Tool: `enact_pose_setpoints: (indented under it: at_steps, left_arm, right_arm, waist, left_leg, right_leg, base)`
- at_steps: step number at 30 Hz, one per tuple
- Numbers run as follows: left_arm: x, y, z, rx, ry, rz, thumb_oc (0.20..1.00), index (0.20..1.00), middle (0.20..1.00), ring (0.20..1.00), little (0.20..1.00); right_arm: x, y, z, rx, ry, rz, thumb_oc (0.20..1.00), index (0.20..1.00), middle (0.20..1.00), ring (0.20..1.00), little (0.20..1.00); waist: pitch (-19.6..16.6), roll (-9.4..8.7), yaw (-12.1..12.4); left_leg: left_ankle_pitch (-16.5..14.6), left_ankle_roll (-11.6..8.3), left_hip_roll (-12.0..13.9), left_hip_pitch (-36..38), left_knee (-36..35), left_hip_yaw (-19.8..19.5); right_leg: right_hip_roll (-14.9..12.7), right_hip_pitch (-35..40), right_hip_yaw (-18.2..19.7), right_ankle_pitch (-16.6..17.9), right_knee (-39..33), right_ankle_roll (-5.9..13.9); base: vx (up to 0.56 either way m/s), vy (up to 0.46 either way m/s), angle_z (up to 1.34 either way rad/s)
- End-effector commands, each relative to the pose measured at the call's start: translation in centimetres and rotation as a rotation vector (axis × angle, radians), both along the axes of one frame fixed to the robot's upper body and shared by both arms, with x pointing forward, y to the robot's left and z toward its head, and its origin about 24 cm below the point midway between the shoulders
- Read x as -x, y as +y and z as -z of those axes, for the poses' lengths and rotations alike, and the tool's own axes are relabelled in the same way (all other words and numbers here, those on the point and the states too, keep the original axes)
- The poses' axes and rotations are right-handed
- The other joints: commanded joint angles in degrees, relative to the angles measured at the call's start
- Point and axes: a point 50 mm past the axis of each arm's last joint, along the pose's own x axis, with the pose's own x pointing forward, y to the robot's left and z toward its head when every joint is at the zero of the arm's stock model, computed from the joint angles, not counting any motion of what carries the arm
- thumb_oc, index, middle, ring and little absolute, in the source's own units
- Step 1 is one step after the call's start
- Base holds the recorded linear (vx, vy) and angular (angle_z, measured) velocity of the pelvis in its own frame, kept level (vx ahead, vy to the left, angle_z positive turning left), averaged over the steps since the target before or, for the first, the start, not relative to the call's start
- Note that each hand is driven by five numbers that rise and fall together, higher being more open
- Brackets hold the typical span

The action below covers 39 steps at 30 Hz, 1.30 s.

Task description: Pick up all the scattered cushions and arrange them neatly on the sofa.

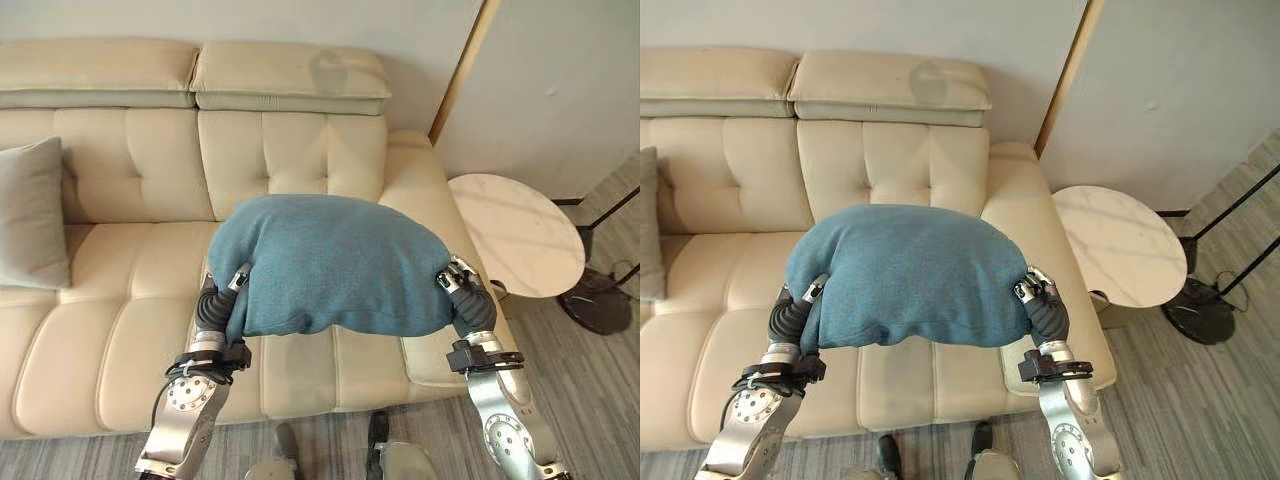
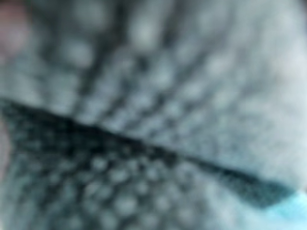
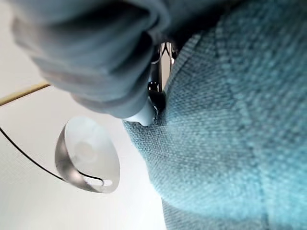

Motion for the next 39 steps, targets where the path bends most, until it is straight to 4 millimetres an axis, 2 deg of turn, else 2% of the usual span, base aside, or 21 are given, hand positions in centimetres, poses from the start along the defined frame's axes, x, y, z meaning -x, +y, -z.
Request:
enact_pose_setpoints:
  at_steps: [1,10,12,13,16,17,18,19,20,21,22,23,26,28,29,30,31,35,36,37,39]
  left_arm:
    - [-1.3,-1.8,-4.9,-0.014,-0.293,0.067,0.2,0.2,0.2,0.2,0.2]
    - [-2.4,-2.2,-3.5,-0.062,-0.218,0.046,0.2,0.2,0.2,0.2,0.2]
    - [-4.6,-2.9,-4.5,-0.14,-0.247,0.068,0.2,0.2,0.2,0.2,0.2]
    - [-7.6,-3.9,-6.5,-0.214,-0.302,0.086,0.2,0.2,0.2,0.2,0.2]
    - [-12.8,-5.3,-14.5,-0.361,-0.506,0.058,0.2,0.2,0.2,0.2,0.2]
    - [-14.5,-5.1,-20.4,-0.486,-0.644,-0.043,0.2,0.2,0.2,0.2,0.2]
    - [-15.4,-4.4,-24.4,-0.648,-0.716,-0.182,0.2,0.2,0.2,0.2,0.2]
    - [-15.7,-4.0,-25.8,-0.737,-0.738,-0.244,0.2,0.2,0.2,0.2,0.2]
    - [-15.7,-4.1,-25.9,-0.737,-0.742,-0.244,0.2,0.2,0.2,0.2,0.2]
    - [-16.0,-3.8,-26.7,-0.811,-0.741,-0.297,0.2,0.2,0.2,0.2,0.2]
    - [-16.2,-3.3,-28.6,-0.936,-0.76,-0.391,0.2,0.2,0.2,0.2,0.2]
    - [-16.5,-3.3,-29.4,-1.007,-0.753,-0.43,0.2,0.2,0.2,0.2,0.2]
    - [-17.1,-2.5,-31.4,-1.213,-0.699,-0.553,0.2,0.2,0.2,0.2,0.2]
    - [-17.4,-1.6,-31.2,-1.281,-0.639,-0.604,0.2,0.2,0.2,0.2,0.2]
    - [-17.6,-1.1,-30.9,-1.29,-0.595,-0.624,1.0,1.0,1.0,1.0,1.0]
    - [-17.8,-0.8,-30.6,-1.298,-0.559,-0.633,1.0,1.0,1.0,1.0,1.0]
    - [-18.0,-0.1,-30.3,-1.321,-0.5,-0.646,1.0,1.0,1.0,1.0,1.0]
    - [-18.9,2.5,-27.7,-1.387,-0.238,-0.626,1.0,1.0,1.0,1.0,1.0]
    - [-18.9,2.5,-27.7,-1.387,-0.237,-0.626,1.0,1.0,1.0,1.0,1.0]
    - [-18.9,4.3,-26.0,-1.38,-0.085,-0.605,1.0,1.0,1.0,1.0,1.0]
    - [-19.0,5.3,-24.7,-1.348,-0.005,-0.572,1.0,1.0,1.0,1.0,1.0]
  right_arm:
    - [-1.2,2.7,-3.2,-0.013,-0.174,-0.118,0.2,0.2,0.2,0.2,0.2]
    - [-2.6,2.8,-1.5,0.054,-0.076,-0.059,0.2,0.2,0.2,0.2,0.2]
    - [-4.5,2.9,-2.1,0.109,-0.082,-0.029,0.2,0.2,0.2,0.2,0.2]
    - [-6.8,4.2,-4.0,0.137,-0.135,-0.031,0.2,0.2,0.2,0.2,0.2]
    - [-11.0,7.0,-10.6,0.164,-0.307,-0.027,0.2,0.2,0.2,0.2,0.2]
    - [-12.7,8.2,-15.9,0.2,-0.455,0.017,0.2,0.2,0.2,0.2,0.2]
    - [-13.1,8.6,-20.9,0.329,-0.627,0.139,0.2,0.2,0.2,0.2,0.2]
    - [-13.0,8.5,-23.1,0.384,-0.713,0.216,0.2,0.2,0.2,0.2,0.2]
    - [-13.0,8.5,-23.2,0.383,-0.715,0.218,0.2,0.2,0.2,0.2,0.2]
    - [-13.2,8.3,-24.5,0.43,-0.754,0.302,0.2,0.2,0.2,0.2,0.2]
    - [-13.6,7.5,-26.3,0.536,-0.799,0.454,0.2,0.2,0.2,0.2,0.2]
    - [-13.8,7.5,-27.4,0.605,-0.834,0.524,0.2,0.2,0.2,0.2,0.2]
    - [-14.9,6.4,-29.1,0.787,-0.834,0.698,0.2,0.2,0.2,0.2,0.2]
    - [-15.6,5.9,-28.8,0.864,-0.788,0.745,0.2,0.2,0.2,0.2,0.2]
    - [-16.2,5.4,-28.2,0.914,-0.741,0.75,0.2,0.2,0.2,0.2,0.2]
    - [-16.8,5.0,-27.6,0.949,-0.691,0.743,0.31,0.31,0.31,0.31,0.31]
    - [-17.6,4.8,-26.3,1.013,-0.618,0.704,1.0,1.0,1.0,1.0,1.0]
    - [-19.5,3.5,-22.2,1.162,-0.367,0.607,1.0,1.0,1.0,1.0,1.0]
    - [-19.5,3.5,-22.2,1.162,-0.367,0.606,1.0,1.0,1.0,1.0,1.0]
    - [-20.1,2.1,-19.9,1.215,-0.223,0.576,1.0,1.0,1.0,1.0,1.0]
    - [-20.2,1.4,-18.6,1.245,-0.15,0.562,1.0,1.0,1.0,1.0,1.0]
  waist:
    - [-4.7,1.0,1.8]
    - [-6.2,2.15,2.0]
    - [-5.6,2.55,1.5]
    - [-3.6,2.88,1.3]
    - [2.0,2.65,1.2]
    - [4.1,2.54,1.4]
    - [4.1,2.68,1.2]
    - [4.4,2.82,1.0]
    - [4.4,2.77,1.0]
    - [4.8,2.96,0.9]
    - [5.7,3.24,0.8]
    - [5.9,3.47,0.7]
    - [7.1,3.6,0.4]
    - [7.9,3.5,0.4]
    - [8.3,3.34,0.4]
    - [8.6,3.2,0.4]
    - [8.9,3.0,0.5]
    - [10.1,2.83,0.3]
    - [10.1,2.84,0.3]
    - [10.5,2.83,0.4]
    - [10.8,2.84,0.5]
  left_leg:
    - [-5.7,-1.8,2.2,-0.2,1.9,-9.2]
    - [-6.2,-1.87,1.8,2.9,-1.0,-10.5]
    - [-6.3,-1.84,1.6,2.0,-1.3,-10.4]
    - [-6.3,-1.81,1.8,-0.2,-0.9,-10.5]
    - [-6.2,-1.78,2.4,-11.1,5.7,-11.0]
    - [-6.2,-2.04,2.6,-18.2,10.2,-11.8]
    - [-5.9,-2.35,2.3,-23.2,12.3,-12.0]
    - [-5.7,-2.44,2.3,-25.1,12.9,-12.1]
    - [-5.8,-2.43,2.3,-25.4,13.1,-12.1]
    - [-5.5,-2.53,2.4,-27.2,13.5,-12.2]
    - [-5.2,-2.67,2.3,-30.2,14.1,-12.7]
    - [-6.5,-3.11,2.4,-31.3,14.4,-13.2]
    - [-5.5,-3.09,2.1,-36.0,15.0,-13.8]
    - [-5.1,-3.07,2.1,-37.8,14.9,-14.0]
    - [-4.8,-3.05,2.0,-38.9,15.0,-14.2]
    - [-4.6,-3.06,2.0,-39.3,14.8,-14.2]
    - [-4.3,-3.01,1.9,-39.8,14.6,-14.4]
    - [-3.6,-3.11,1.8,-40.6,14.1,-14.3]
    - [-3.5,-3.11,1.8,-40.6,14.1,-14.3]
    - [-3.0,-3.12,1.6,-41.0,13.6,-14.5]
    - [-2.8,-3.1,1.4,-41.1,13.5,-14.7]
  right_leg:
    - [3.0,3.3,-0.3,-8.0,-0.7,0.69]
    - [3.1,7.5,-1.3,-8.6,-4.4,0.92]
    - [3.1,6.3,-0.6,-8.5,-4.2,1.1]
    - [3.1,3.1,0.2,-8.7,-2.8,0.99]
    - [2.6,-7.8,2.4,-8.3,3.4,0.29]
    - [2.3,-14.5,2.9,-7.8,7.0,0.06]
    - [2.1,-18.9,2.5,-7.4,8.1,0.3]
    - [2.0,-20.7,2.3,-7.2,8.6,0.4]
    - [1.9,-20.9,2.3,-7.2,8.7,0.39]
    - [1.7,-22.5,2.1,-7.0,8.9,0.43]
    - [1.5,-25.3,2.0,-6.9,9.4,0.47]
    - [1.6,-26.5,2.5,-8.2,10.1,0.88]
    - [1.5,-31.0,2.7,-7.8,11.5,0.87]
    - [1.6,-33.0,2.9,-7.6,11.8,0.8]
    - [1.7,-33.8,2.9,-7.5,11.7,0.84]
    - [1.7,-34.2,2.9,-7.4,11.6,0.87]
    - [1.8,-34.5,2.8,-7.2,11.2,0.93]
    - [2.2,-35.2,2.8,-6.1,10.2,0.97]
    - [2.2,-35.2,2.8,-6.1,10.2,0.97]
    - [2.3,-35.4,2.9,-5.3,9.4,0.92]
    - [2.5,-35.4,2.9,-5.0,9.2,0.79]
  base:
    - [0.16,-0.042,0.04]
    - [0.15,-0.024,0.2]
    - [-0.06,-0.009,0.13]
    - [-0.3,-0.018,0.06]
    - [-0.46,-0.04,-0.07]
    - [-0.43,-0.041,-0.21]
    - [-0.27,-0.016,-0.24]
    - [-0.1,0.01,-0.08]
    - [-0.05,0.01,-0.05]
    - [-0.08,0.013,-0.01]
    - [-0.01,0.014,-0.07]
    - [0.0,0.0,0.0]
    - [-0.02,0.01,0.06]
    - [-0.04,0.015,0.11]
    - [-0.03,-0.005,0.1]
    - [-0.03,-0.016,0.1]
    - [-0.02,-0.022,0.06]
    - [-0.01,-0.016,0.05]
    - [0.0,0.0,0.0]
    - [0.0,0.0,0.0]
    - [0.0,0.0,0.0]
